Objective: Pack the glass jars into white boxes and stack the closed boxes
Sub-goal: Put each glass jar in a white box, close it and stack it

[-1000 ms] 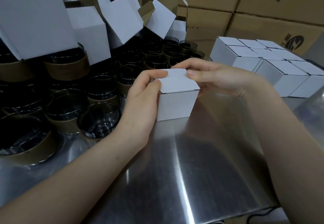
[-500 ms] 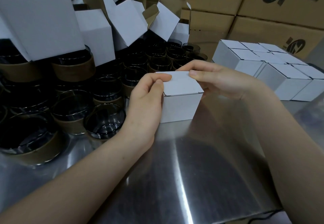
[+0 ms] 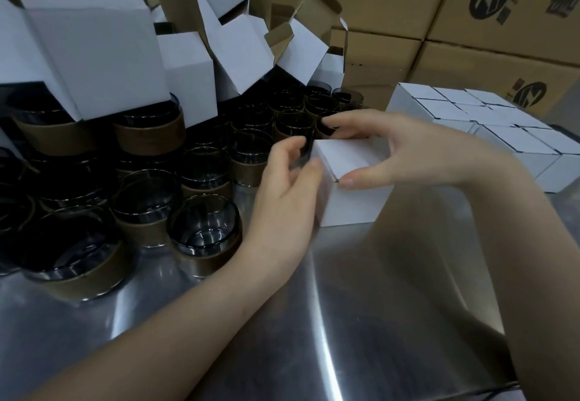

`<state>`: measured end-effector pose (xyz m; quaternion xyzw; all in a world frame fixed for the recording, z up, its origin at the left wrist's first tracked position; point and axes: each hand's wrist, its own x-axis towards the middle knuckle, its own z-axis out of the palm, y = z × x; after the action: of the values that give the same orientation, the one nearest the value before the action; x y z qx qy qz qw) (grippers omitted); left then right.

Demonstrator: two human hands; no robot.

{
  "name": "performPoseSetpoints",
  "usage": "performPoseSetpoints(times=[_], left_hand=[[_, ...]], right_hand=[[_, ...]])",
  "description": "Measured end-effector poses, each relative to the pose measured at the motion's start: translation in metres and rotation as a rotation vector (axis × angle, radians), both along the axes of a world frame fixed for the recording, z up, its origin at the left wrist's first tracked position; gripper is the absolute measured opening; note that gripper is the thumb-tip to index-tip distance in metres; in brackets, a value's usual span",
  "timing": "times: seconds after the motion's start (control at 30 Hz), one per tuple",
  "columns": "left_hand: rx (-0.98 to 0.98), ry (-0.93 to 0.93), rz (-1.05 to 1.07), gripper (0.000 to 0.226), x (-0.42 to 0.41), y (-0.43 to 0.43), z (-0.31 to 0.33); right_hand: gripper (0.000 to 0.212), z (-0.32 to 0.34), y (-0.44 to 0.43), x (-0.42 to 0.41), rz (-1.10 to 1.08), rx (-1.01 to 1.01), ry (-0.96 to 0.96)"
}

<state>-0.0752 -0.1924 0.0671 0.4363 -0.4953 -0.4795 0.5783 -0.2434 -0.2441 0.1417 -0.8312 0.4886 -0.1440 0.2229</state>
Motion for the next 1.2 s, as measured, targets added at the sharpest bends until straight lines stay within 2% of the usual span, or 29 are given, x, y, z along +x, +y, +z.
performPoseSetpoints(times=[0.07,0.2,0.3,0.43,0.77,1.0,1.1,1.2], left_hand=[[-0.037,-0.096,-0.013,0.02,-0.002,0.003,0.0],[-0.086,-0.32,-0.163,0.015,-0.005,0.011,-0.003],[-0.148,-0.501,-0.269,0.017,-0.005,0.017,-0.005],[-0.207,-0.62,-0.344,0.018,-0.006,0.022,-0.003],[-0.252,-0.7,-0.403,0.019,-0.005,0.023,-0.002],[-0.295,-0.71,-0.406,0.02,-0.005,0.022,-0.004],[-0.305,-0.715,-0.414,0.02,-0.004,0.021,-0.005],[-0.314,-0.724,-0.42,0.021,-0.004,0.021,-0.005]], right_hand=[[0.074,0.001,0.002,-0.012,-0.07,-0.001,0.041],[0.048,0.002,0.005,-0.039,-0.235,-0.067,0.157],[0.042,0.0,0.003,-0.061,-0.368,-0.072,0.122],[0.039,-0.001,-0.001,-0.083,-0.493,-0.126,0.121],[0.042,-0.013,-0.025,-0.103,-0.708,-0.161,0.209],[0.042,-0.017,-0.029,-0.1,-0.783,-0.147,0.25],[0.045,-0.016,-0.026,-0.082,-0.734,-0.206,0.292],[0.052,-0.011,-0.02,-0.038,-0.536,-0.339,0.15]])
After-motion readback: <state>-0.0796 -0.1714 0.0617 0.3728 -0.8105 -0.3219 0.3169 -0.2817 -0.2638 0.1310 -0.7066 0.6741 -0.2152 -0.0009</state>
